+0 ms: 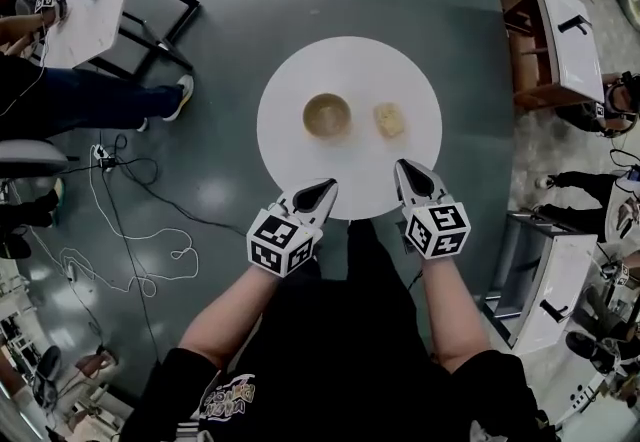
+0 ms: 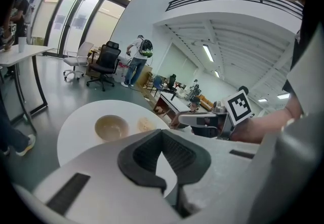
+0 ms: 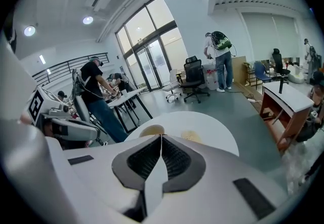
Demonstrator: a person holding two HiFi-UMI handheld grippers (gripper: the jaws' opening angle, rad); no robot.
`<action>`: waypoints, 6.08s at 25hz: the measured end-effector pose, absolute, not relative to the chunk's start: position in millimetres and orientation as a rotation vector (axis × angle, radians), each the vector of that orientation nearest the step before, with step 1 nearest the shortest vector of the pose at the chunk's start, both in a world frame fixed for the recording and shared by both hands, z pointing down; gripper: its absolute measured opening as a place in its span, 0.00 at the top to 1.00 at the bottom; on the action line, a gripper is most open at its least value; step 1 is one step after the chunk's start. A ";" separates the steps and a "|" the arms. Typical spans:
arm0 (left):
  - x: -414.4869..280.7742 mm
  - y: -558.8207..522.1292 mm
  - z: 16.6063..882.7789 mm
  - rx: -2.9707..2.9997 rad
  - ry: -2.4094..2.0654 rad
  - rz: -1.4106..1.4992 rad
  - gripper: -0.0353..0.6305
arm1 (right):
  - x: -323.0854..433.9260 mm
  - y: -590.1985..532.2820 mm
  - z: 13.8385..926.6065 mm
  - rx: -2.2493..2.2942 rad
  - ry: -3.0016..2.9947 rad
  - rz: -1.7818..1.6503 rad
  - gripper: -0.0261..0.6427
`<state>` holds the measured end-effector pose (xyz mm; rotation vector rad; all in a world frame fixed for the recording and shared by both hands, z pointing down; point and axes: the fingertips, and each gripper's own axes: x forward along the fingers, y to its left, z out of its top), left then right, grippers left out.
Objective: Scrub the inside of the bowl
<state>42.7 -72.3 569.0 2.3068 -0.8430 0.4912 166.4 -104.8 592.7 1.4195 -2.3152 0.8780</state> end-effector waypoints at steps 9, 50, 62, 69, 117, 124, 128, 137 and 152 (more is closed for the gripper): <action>51.9 -84.3 596.0 2.240 -0.866 0.519 0.94 | 179.5 -138.8 641.2 1.362 -2.255 0.916 0.78; -30.3 -219.5 714.5 1.853 -1.182 0.537 0.80 | 179.1 -186.9 719.1 1.157 -2.149 0.778 0.61; -24.6 -233.6 746.3 1.839 -1.089 0.749 0.91 | 171.3 -185.8 707.1 1.095 -2.215 0.753 0.61; -22.7 -232.7 735.0 1.835 -1.149 0.751 0.92 | 163.6 -186.8 698.2 1.063 -2.253 0.724 0.61; -88.1 -173.2 505.9 2.598 -1.303 0.994 0.91 | -27.7 -118.1 540.8 0.485 -1.766 -0.527 0.63; -107.0 -160.9 515.5 2.453 -1.337 0.816 0.91 | -34.7 -90.5 541.2 0.480 -1.743 -0.505 0.63; -107.9 -152.8 518.6 2.384 -1.313 0.772 0.91 | -40.8 -75.1 541.8 0.461 -1.727 -0.540 0.63; -106.5 -138.1 520.4 2.341 -1.313 0.748 0.91 | -55.7 -61.8 532.8 0.465 -1.734 -0.585 0.63; -88.7 -119.5 506.2 2.502 -1.288 0.841 0.91 | -46.8 -49.2 528.2 0.332 -1.638 -0.765 0.63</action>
